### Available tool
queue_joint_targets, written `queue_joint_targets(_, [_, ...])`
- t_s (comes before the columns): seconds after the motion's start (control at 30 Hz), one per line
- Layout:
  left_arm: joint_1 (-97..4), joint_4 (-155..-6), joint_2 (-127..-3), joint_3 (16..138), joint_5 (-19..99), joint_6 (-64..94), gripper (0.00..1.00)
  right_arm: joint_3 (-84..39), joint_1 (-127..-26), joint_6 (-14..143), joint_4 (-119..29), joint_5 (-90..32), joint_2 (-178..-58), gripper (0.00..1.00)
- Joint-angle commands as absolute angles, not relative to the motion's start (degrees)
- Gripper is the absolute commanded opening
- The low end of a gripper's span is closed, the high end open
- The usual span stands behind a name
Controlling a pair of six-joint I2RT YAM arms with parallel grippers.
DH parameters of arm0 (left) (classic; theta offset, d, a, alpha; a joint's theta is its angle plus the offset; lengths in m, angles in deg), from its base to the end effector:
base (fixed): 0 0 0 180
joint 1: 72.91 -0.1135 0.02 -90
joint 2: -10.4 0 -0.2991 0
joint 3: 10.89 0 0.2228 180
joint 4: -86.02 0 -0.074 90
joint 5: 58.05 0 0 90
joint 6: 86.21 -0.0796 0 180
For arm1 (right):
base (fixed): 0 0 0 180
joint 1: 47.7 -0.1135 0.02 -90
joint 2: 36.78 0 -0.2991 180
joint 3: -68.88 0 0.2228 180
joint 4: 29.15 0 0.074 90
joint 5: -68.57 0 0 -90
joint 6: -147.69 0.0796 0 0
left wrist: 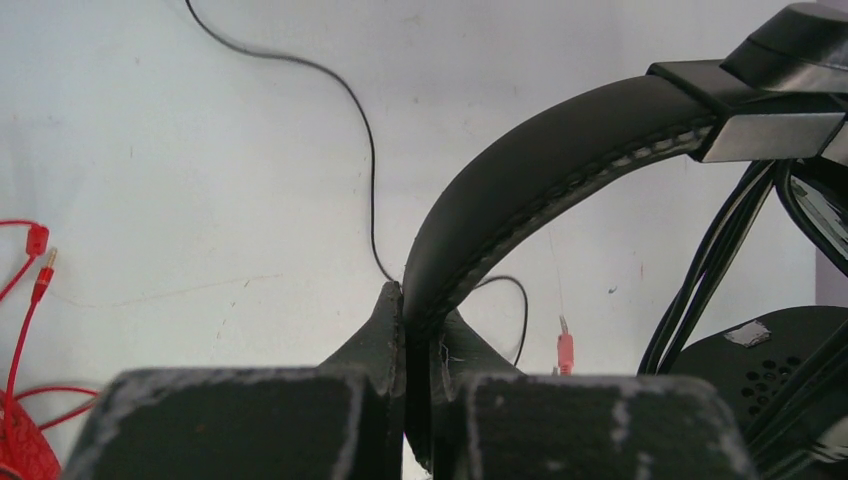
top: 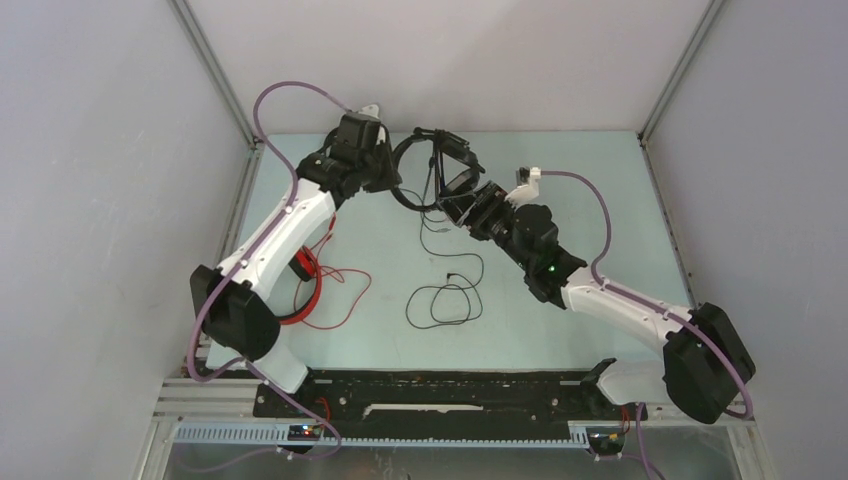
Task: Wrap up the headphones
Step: Wrap the headphones cable around the headphones.
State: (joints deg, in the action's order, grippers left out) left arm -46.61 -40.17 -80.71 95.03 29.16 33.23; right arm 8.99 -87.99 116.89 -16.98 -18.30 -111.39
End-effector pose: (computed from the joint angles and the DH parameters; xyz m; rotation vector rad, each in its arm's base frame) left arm 0.3249 -0.1562 0.3729 -0.0894 2.2909 -0.4618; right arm 0.2388 0.1968 0.3384 0.3377 1.7452 1.2657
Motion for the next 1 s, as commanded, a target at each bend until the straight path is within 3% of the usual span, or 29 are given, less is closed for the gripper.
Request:
queue_joint_targets(0.0, [-46.37, -42.68, -82.04, 103.54, 27.27, 33.19, 0.0, 9.28, -87.28, 115.8, -21.29, -18.25, -108.71, 0.72])
queue_joint_targets(0.43, [-46.37, -43.47, -83.97, 105.18, 22.66, 32.23, 0.0, 9.3, -88.85, 116.49, -36.15, -14.41, -97.8, 0.89])
queue_joint_targets(0.97, [-44.38, -46.52, -83.25, 104.74, 21.39, 32.25, 0.0, 6.47, -96.08, 113.94, -34.72, -10.62, -95.6, 0.86])
